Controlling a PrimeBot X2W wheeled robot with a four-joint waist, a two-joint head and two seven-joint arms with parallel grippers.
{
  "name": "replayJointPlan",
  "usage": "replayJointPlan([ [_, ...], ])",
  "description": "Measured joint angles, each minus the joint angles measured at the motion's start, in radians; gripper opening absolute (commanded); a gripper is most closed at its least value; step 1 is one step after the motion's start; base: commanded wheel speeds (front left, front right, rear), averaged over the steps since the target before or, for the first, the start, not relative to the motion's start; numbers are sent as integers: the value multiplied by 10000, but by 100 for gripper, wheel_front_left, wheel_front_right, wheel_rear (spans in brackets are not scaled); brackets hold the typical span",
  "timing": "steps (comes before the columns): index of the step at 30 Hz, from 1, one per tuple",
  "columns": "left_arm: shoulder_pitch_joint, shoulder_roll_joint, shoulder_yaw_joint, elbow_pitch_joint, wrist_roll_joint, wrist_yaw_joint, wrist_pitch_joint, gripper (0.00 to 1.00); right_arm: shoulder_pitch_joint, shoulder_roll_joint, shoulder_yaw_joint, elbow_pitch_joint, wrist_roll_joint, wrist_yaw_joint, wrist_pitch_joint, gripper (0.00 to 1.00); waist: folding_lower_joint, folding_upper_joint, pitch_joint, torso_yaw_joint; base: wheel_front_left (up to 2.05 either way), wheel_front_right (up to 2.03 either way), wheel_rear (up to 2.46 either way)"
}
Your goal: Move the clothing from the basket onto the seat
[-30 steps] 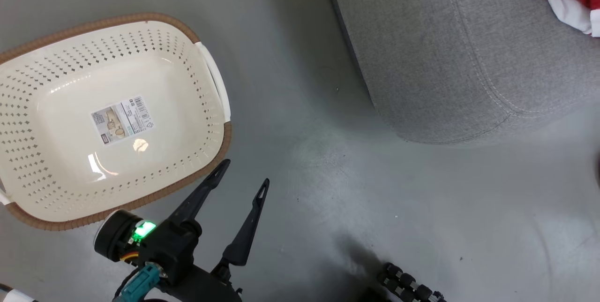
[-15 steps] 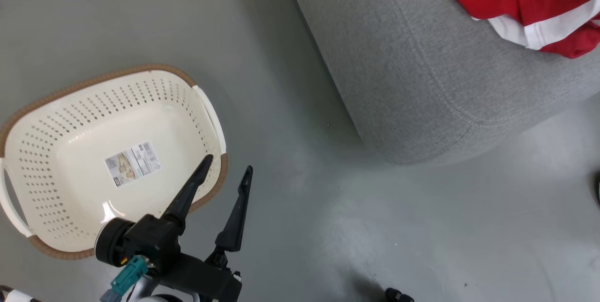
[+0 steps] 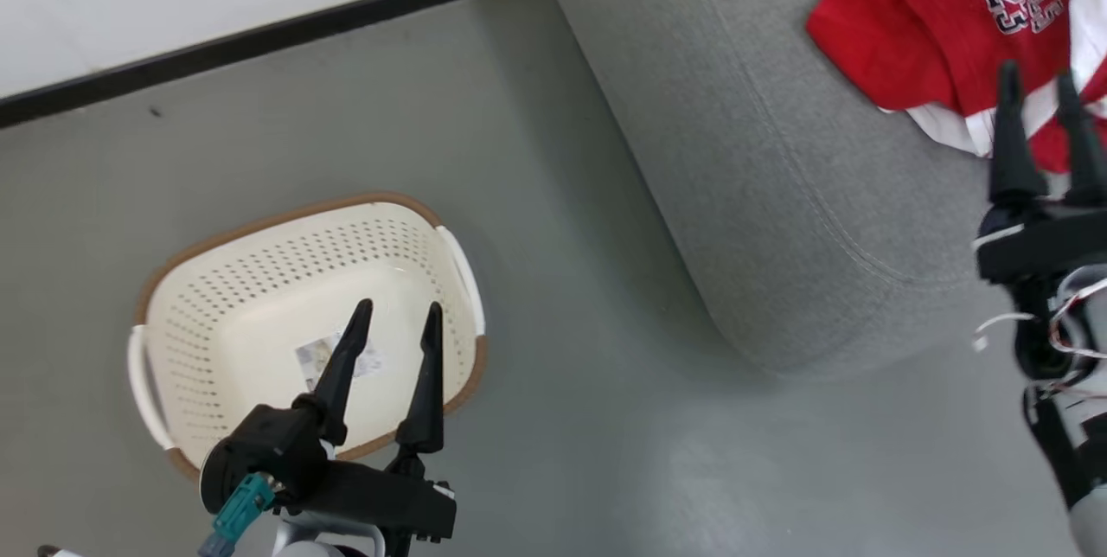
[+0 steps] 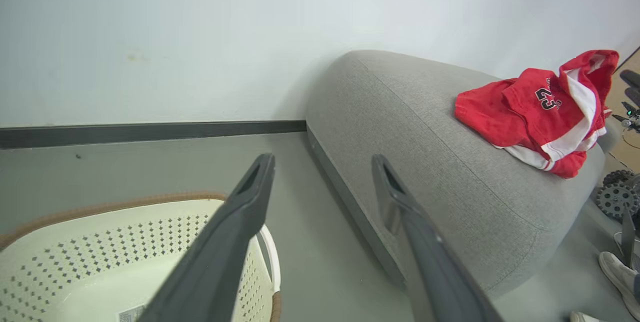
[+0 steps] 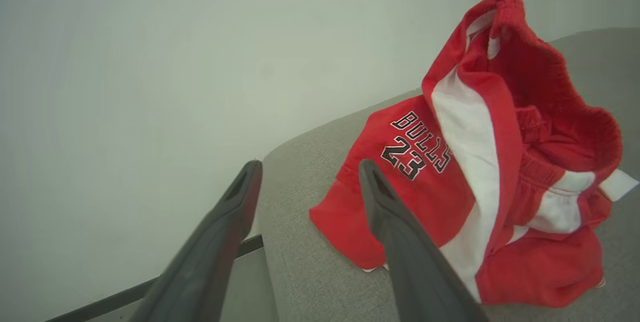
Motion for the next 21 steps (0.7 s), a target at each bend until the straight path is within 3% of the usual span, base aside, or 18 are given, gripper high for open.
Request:
replayJointPlan([
  [11, 323, -211, 757, 1267, -236, 174, -525, 100, 1733, 546, 1275, 132, -105, 0, 2, 100, 1, 0, -1502, 1504, 0, 0, 0],
  [21, 589, -245, 867, 2173, -176, 253, -616, 100, 3784, 1003, 1519, 174, -523, -2, 4, 100, 1, 0, -2699, 2964, 0, 0, 0],
])
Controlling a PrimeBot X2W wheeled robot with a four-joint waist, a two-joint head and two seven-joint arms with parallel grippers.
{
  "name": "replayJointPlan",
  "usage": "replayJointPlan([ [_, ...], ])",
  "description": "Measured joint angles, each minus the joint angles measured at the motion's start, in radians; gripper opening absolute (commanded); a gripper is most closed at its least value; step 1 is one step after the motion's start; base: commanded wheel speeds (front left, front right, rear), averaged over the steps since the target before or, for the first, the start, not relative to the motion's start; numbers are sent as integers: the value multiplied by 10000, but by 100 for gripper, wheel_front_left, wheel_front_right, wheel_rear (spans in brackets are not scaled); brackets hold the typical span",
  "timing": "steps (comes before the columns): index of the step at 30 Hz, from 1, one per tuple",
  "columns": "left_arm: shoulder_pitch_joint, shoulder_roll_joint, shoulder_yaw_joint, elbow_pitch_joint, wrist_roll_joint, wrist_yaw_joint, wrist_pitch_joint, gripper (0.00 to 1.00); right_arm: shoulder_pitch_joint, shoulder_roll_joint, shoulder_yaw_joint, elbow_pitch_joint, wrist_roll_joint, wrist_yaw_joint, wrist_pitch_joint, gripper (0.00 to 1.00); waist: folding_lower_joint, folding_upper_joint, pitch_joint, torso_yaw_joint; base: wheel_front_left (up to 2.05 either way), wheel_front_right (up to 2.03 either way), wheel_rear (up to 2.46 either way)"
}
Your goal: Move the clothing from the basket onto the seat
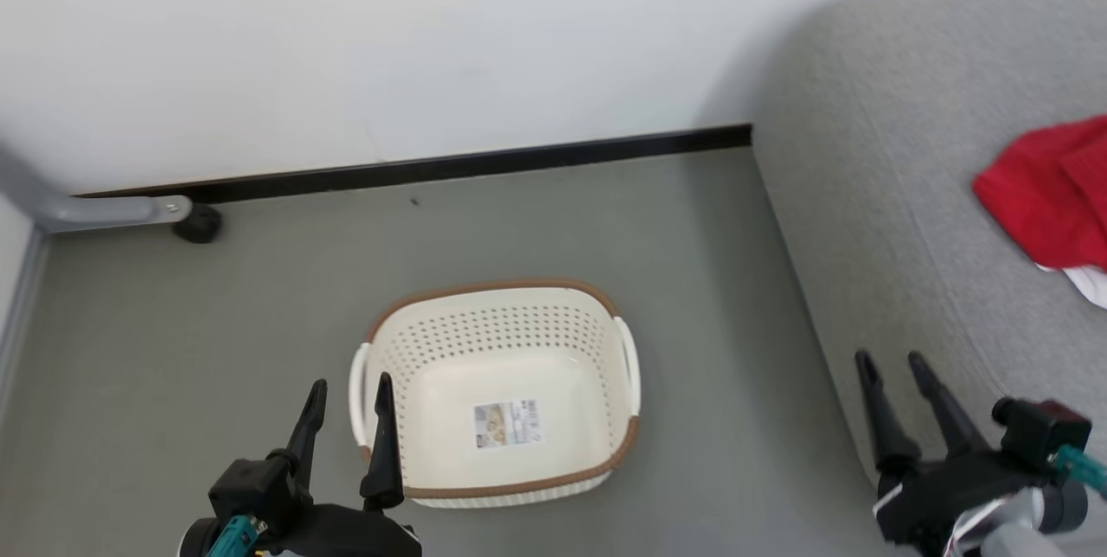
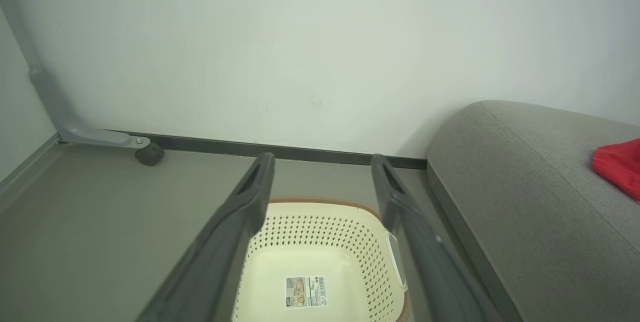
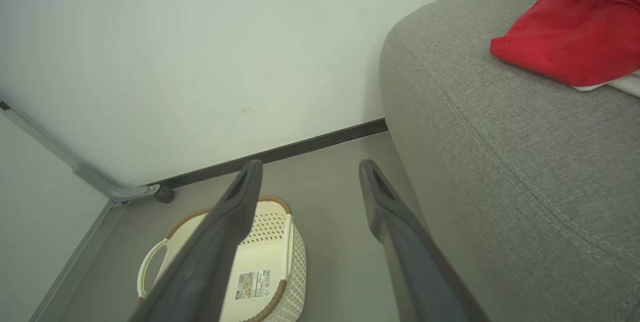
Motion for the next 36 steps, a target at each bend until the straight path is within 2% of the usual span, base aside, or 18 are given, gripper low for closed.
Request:
replayJointPlan([
  [5, 11, 15, -48, 330, 2, -10, -6, 100, 732, 86, 65, -265, -508, -105, 0, 100, 0, 0, -413, 811, 0, 0, 0],
  [14, 264, 174, 128, 754, 0, -104, -84, 100, 748, 278, 81, -535, -1243, -395, 0, 100, 1, 1, -969, 1868, 0, 0, 0],
  [20, 264, 174, 169, 895, 0, -188, -113, 100, 830, 268, -205, -631, -1354, -543, 0, 100, 1, 2, -1174, 2106, 0, 0, 0],
  [29, 258, 150, 209, 1095, 48, -278, -127, 100, 935, 278, -320, -731, -1530, -543, 0, 100, 2, 1, -1236, 2065, 0, 0, 0],
  [30, 255, 140, 199, 1101, 59, -334, -128, 0, 939, 280, -336, -748, -1565, -543, 0, 0, 3, 1, -1242, 2058, 0, 0, 0],
  [36, 647, -8, 111, 1593, 46, -360, -75, 0, 1377, 516, -236, -236, -1559, -543, 15, 0, 2, 1, -1245, 2053, 0, 0, 0],
])
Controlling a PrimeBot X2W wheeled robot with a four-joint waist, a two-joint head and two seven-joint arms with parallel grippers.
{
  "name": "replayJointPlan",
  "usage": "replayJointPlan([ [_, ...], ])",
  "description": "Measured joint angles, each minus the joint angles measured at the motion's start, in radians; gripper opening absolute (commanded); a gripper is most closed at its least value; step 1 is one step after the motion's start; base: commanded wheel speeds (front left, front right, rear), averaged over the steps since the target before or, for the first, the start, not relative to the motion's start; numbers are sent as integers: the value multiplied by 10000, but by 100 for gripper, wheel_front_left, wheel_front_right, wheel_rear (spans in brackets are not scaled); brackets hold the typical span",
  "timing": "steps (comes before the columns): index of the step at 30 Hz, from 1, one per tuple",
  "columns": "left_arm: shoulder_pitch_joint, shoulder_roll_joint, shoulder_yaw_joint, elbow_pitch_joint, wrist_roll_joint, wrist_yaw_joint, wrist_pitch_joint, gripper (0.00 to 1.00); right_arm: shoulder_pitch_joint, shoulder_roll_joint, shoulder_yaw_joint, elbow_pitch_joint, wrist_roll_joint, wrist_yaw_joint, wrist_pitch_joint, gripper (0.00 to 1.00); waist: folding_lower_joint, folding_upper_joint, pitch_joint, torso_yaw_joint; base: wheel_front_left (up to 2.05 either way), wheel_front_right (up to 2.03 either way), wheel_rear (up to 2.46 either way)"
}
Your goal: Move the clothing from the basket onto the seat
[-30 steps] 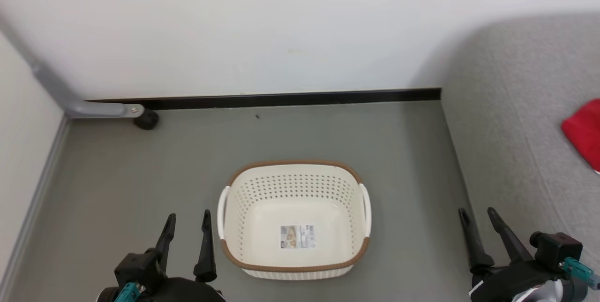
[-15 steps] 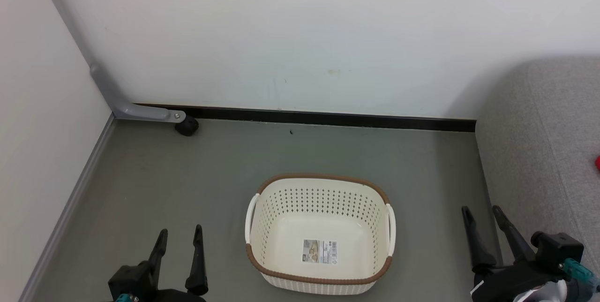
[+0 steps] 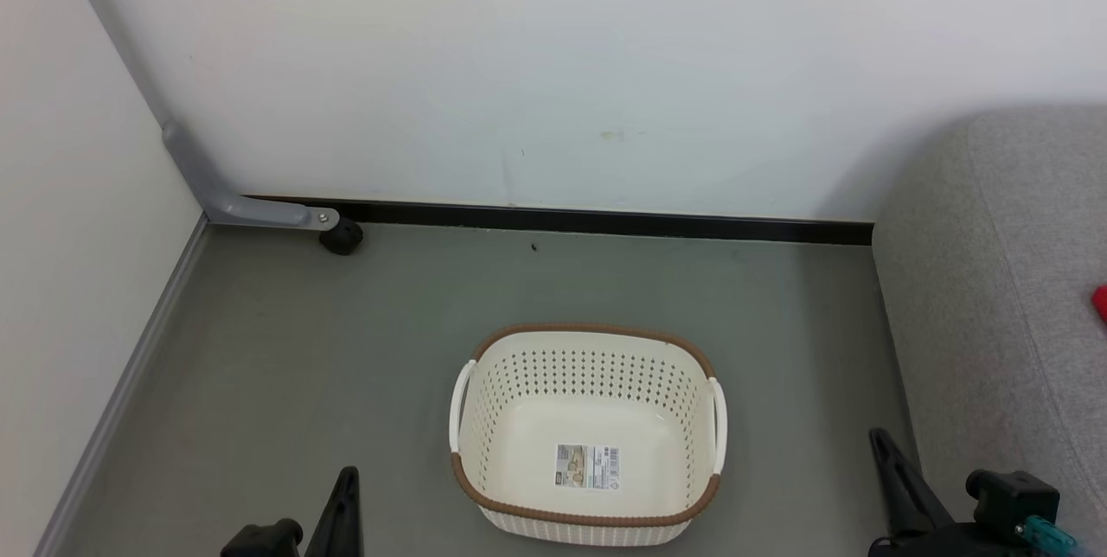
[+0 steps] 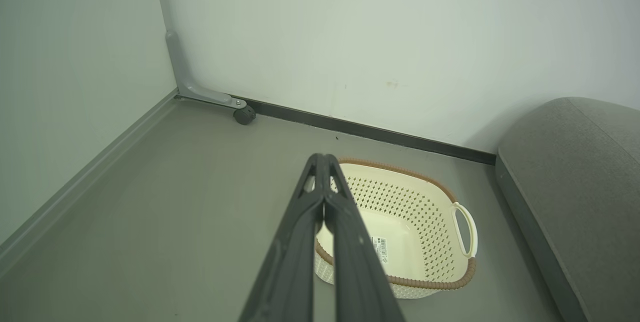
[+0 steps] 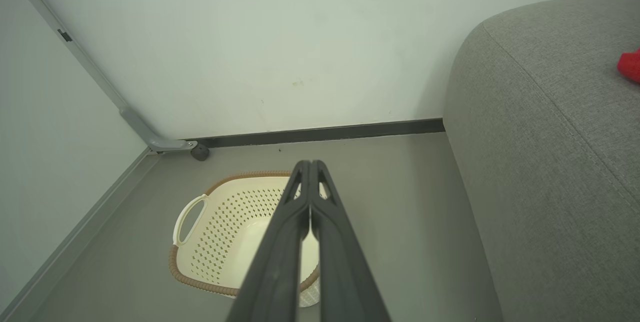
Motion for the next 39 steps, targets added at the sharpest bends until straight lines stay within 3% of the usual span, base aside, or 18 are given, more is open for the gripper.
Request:
replayJointPlan([
  [39, -78, -307, 1344, -192, -4033, -706, 1404, 0, -2, 416, -1409, -451, 4278, 115, 1440, 0, 0, 0, 69, -567, 0, 0, 0],
])
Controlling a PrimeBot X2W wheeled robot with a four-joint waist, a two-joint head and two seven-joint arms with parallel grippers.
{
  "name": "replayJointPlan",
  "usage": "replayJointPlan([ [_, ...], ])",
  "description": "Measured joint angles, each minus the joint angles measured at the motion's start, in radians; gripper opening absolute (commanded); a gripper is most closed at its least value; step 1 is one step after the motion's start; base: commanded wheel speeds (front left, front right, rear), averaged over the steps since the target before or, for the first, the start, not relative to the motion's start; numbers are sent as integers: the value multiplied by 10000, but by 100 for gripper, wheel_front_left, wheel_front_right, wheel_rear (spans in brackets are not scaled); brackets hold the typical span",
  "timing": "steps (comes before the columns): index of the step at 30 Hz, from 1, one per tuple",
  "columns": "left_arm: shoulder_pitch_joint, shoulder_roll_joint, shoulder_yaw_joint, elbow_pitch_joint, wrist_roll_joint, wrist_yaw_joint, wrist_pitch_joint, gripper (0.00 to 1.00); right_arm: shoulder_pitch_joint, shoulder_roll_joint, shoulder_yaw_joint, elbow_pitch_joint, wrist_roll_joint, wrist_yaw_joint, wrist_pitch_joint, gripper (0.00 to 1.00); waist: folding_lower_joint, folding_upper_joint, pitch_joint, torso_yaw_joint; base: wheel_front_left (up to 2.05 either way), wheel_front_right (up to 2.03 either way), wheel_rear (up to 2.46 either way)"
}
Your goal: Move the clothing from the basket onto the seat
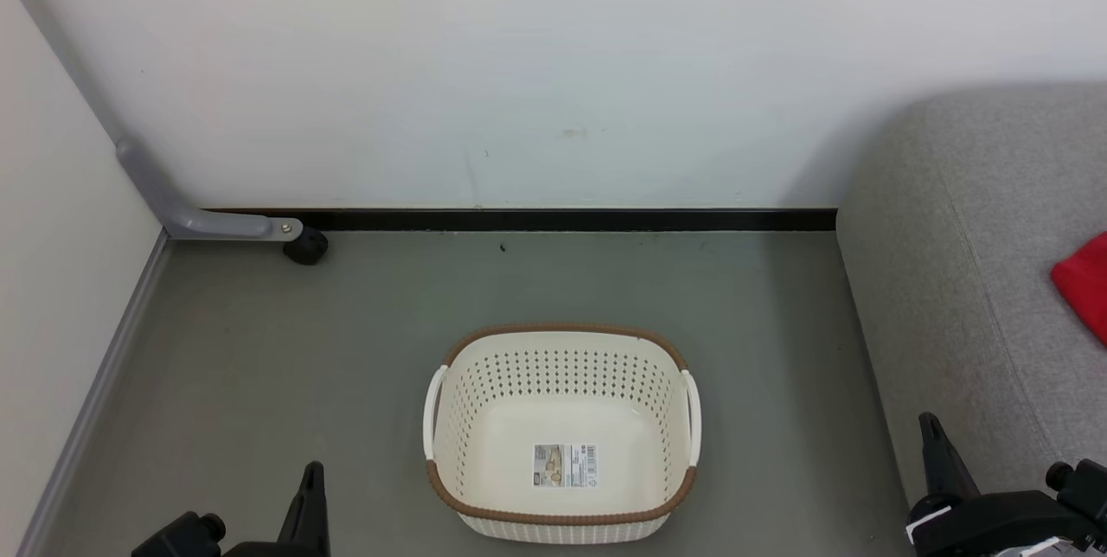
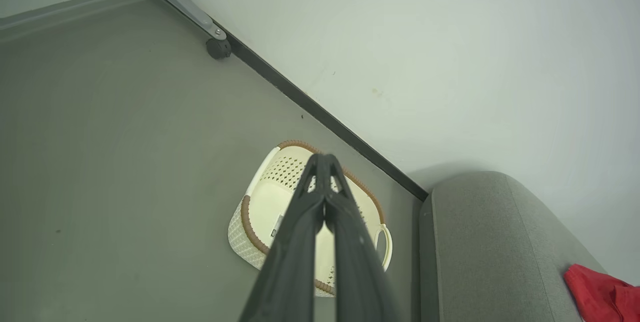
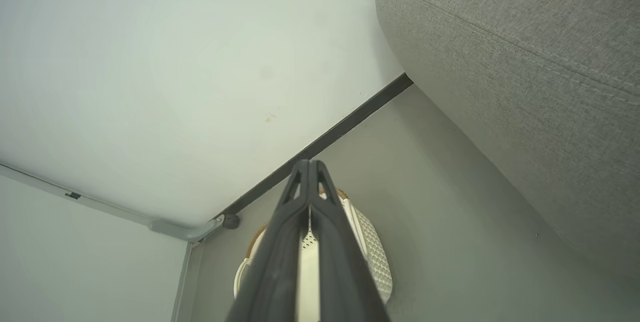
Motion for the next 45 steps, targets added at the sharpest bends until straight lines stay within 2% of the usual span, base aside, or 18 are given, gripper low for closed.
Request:
replayJointPlan([
  [45, -373, -399, 1601, -527, -5043, -840, 1542, 0, -99, 512, -1649, -842, 5405, 261, 1634, 0, 0, 0, 96, -677, 0, 0, 0],
])
